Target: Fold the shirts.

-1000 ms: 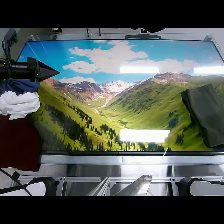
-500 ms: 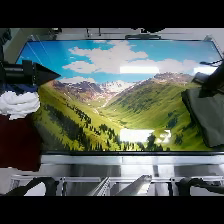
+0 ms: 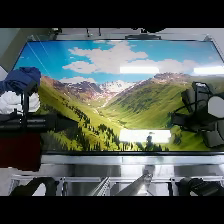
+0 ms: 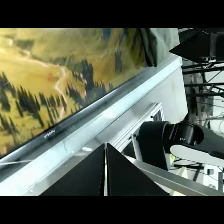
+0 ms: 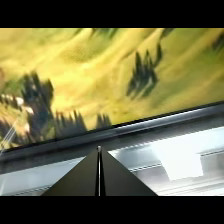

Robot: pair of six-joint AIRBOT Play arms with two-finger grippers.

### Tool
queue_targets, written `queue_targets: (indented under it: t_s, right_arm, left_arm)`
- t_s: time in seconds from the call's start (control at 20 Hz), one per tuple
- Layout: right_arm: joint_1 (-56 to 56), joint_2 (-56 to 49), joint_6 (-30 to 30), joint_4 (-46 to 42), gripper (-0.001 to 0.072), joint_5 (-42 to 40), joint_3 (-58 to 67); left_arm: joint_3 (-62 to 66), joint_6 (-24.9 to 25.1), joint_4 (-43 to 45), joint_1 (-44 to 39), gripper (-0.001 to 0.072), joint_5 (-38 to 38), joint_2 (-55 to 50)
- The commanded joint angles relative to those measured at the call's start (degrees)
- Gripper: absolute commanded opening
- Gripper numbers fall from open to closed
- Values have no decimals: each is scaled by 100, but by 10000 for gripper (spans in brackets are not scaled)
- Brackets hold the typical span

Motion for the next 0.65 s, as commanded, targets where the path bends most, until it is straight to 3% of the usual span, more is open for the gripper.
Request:
queue_targets:
  t_s: [0.0,0.6]
  right_arm:
    - [68,444,-101,59,9,-358,-444]
    - [68,433,-101,267,10,-98,-446]
  left_arm:
    - [-448,-155,0,-17,6,59,448]
    - [-442,-177,-2,-17,7,177,494]
